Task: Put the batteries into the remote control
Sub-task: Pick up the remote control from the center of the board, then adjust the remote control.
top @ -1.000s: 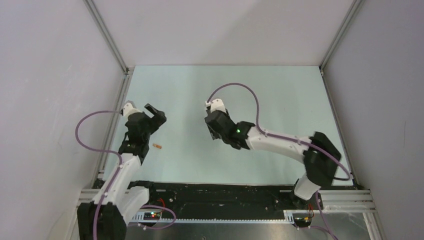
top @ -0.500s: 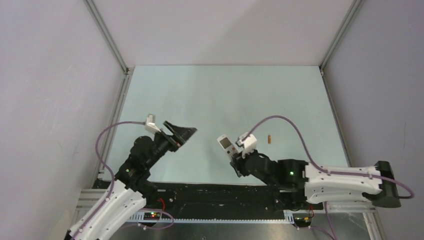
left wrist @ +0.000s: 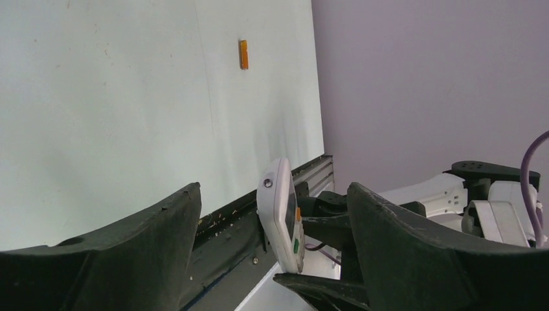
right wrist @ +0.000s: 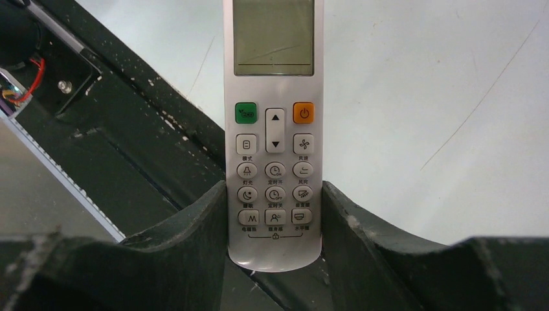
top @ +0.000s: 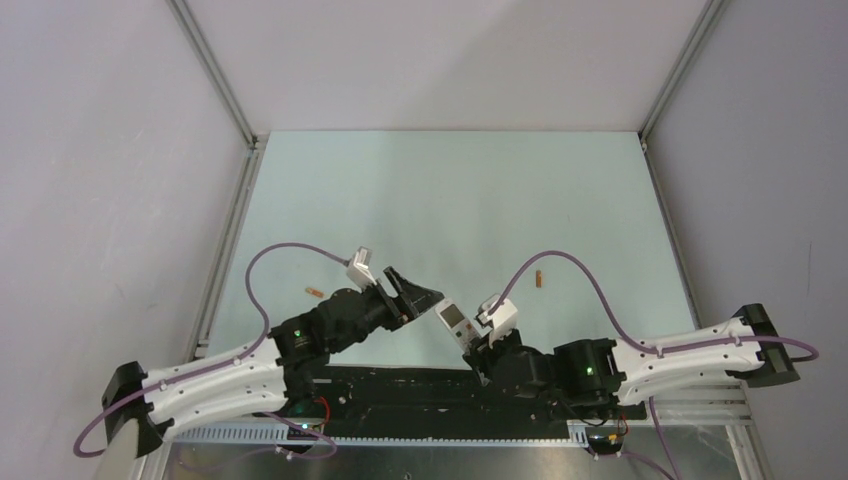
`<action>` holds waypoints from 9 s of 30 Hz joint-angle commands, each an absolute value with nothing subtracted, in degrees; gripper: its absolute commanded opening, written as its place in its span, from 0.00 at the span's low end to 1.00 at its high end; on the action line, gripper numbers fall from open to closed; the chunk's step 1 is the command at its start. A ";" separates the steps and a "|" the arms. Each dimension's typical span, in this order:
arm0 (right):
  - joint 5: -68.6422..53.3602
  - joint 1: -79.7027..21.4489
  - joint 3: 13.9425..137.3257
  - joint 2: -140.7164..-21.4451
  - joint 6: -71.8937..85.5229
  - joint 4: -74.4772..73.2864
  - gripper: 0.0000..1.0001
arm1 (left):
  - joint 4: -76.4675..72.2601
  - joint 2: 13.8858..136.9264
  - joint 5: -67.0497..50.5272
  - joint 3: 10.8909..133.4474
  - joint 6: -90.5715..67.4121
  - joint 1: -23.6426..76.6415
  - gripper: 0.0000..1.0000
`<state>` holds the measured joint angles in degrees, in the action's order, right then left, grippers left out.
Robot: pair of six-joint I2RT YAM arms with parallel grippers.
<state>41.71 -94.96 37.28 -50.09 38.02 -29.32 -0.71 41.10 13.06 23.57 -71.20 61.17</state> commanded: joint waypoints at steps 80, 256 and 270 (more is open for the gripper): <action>-6.58 -74.20 18.11 -41.36 47.14 34.10 0.42 | -24.22 25.19 10.13 15.82 -53.78 66.82 0.00; 33.38 -91.67 40.43 -57.74 12.33 -5.40 0.00 | -10.69 30.23 4.74 24.08 -49.42 66.71 0.38; 35.16 -91.67 40.43 -56.00 12.43 -5.99 0.00 | -10.68 31.82 2.83 24.18 -48.60 66.67 0.38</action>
<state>33.39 -91.85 40.18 -57.56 11.99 -7.03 -8.58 31.44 4.45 21.56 -50.30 66.67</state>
